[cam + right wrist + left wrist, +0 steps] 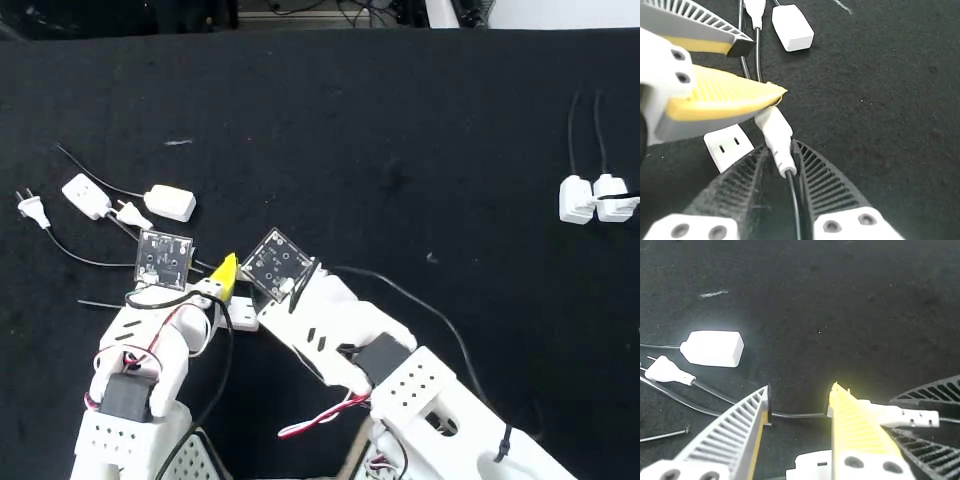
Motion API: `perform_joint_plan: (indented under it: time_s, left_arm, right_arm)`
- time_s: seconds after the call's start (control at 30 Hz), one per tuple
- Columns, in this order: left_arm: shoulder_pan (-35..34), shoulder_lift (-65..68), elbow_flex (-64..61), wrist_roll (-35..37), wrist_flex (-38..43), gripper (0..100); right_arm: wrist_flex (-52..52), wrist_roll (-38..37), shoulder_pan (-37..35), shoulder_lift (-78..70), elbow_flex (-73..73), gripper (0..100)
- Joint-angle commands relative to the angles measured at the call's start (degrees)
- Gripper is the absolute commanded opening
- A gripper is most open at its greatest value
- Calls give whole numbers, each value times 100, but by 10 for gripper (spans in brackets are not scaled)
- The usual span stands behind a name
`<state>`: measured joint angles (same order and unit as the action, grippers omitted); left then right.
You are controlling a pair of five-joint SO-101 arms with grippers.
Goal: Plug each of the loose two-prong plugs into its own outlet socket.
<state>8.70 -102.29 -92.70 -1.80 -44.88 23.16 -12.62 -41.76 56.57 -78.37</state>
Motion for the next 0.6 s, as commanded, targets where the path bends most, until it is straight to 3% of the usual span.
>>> perform_joint_plan:
  time_s: [0.0,0.37,0.57]
  left_arm:
    - [347,53,75,-26,-105,205]
    - [338,123,286,-26,-352,206]
    - [330,1046,593,-123,-26,206]
  right_arm:
    - [-281,18,-325,259,180,11]
    - [-281,18,-343,259,180,11]
    - [-273,-264,-352,259,154,11]
